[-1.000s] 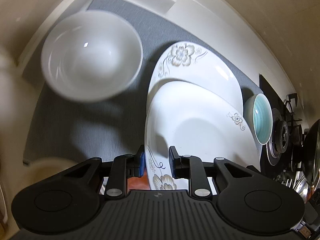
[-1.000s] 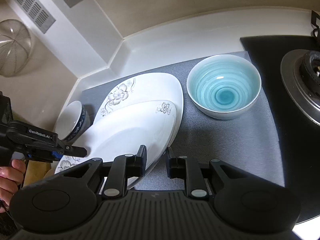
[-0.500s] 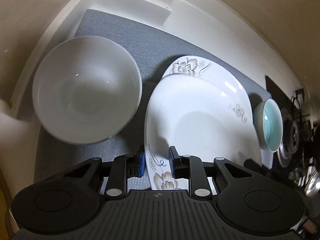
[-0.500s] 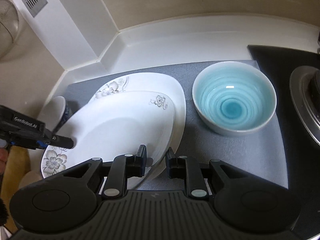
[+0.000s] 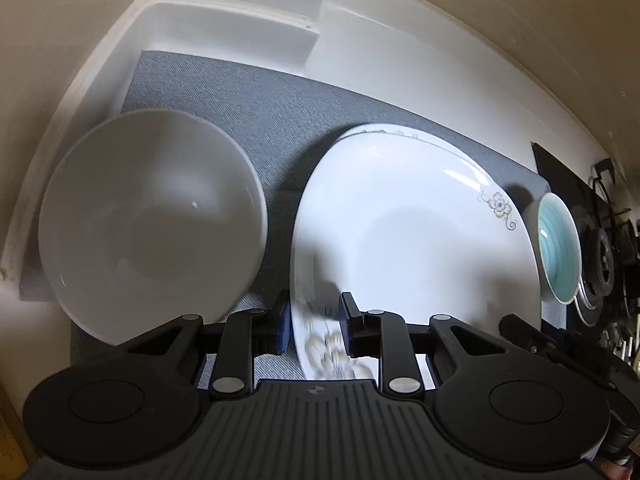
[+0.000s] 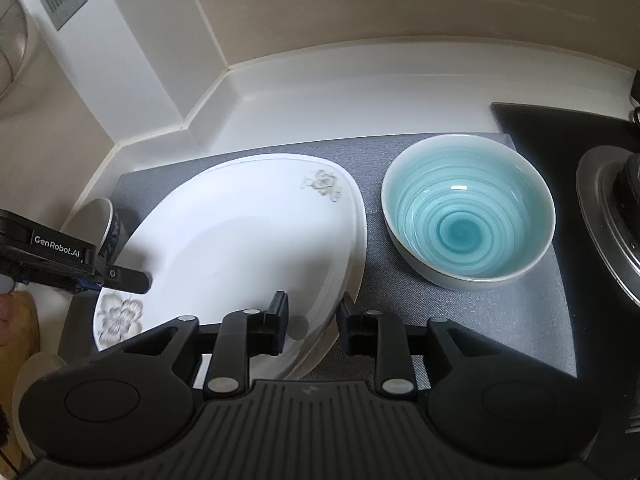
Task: Organize plates and bowls
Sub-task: 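Carry the flower plate onto the white square plate and open both grippers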
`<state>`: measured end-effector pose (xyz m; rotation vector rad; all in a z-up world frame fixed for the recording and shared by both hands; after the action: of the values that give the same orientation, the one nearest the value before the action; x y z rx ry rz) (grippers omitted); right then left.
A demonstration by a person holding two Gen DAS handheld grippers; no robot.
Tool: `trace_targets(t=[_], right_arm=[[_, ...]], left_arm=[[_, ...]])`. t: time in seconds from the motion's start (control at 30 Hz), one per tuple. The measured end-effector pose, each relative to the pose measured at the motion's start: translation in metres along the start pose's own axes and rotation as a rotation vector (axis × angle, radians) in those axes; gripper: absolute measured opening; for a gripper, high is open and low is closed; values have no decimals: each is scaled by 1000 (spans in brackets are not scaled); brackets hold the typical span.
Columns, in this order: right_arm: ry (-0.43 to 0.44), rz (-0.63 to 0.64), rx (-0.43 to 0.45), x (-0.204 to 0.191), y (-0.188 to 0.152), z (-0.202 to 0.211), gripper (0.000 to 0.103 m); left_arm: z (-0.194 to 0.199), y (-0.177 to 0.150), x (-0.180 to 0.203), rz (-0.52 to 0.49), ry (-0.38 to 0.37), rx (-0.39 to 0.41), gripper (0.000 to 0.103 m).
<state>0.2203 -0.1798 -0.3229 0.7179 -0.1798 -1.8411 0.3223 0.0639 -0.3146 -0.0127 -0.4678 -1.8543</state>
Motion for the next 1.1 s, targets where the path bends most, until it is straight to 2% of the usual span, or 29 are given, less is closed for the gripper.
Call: trace_targets(t=[0.1, 0.27, 0.4, 0.5, 0.63, 0.77, 0.83, 0.87, 0.9, 0.93, 1.0, 1.1], right_arm=[[-36, 6, -14, 3, -2, -2, 39], [8, -37, -16, 10, -6, 2, 39], [34, -79, -49, 16, -11, 8, 43], [35, -75, -60, 20, -15, 9, 34], [27, -77, -55, 20, -8, 2, 20], [17, -102, -59, 21, -4, 0, 22], [35, -121, -81, 25, -7, 2, 33], [43, -129, -86, 27, -10, 3, 34], [61, -137, -90, 29, -12, 3, 33], [83, -140, -93, 30, -13, 4, 22], [75, -130, -85, 27, -12, 3, 20], [55, -100, -76, 23, -7, 0, 20]], left_arm=[[0, -5, -1, 16, -29, -9, 29], [9, -18, -1, 40, -45, 0, 29], [11, -30, 5, 13, -21, 14, 29], [10, -35, 8, 14, -24, 46, 22], [4, -30, 7, 32, -22, 51, 20], [2, -25, 6, 42, -20, 29, 20], [2, -26, 3, 59, -36, 22, 21], [3, -28, 2, 70, -48, 21, 21], [3, -30, 0, 79, -57, 25, 21], [3, -32, 0, 85, -64, 31, 20], [4, -34, 0, 106, -72, 37, 18], [3, -27, 5, 69, -51, 16, 19]])
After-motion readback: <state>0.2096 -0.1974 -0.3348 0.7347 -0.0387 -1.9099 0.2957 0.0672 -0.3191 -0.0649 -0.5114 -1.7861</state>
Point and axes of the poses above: each gripper's, at about its wrist camera, not at the fingertips, and z roughly against the way its jaws point, x to its right, y to its top, the point moved 1 cm from there along -z, roughly the way its jaws point, and after that the axes turned 15 degrees about -z, right-handed, at the moved point
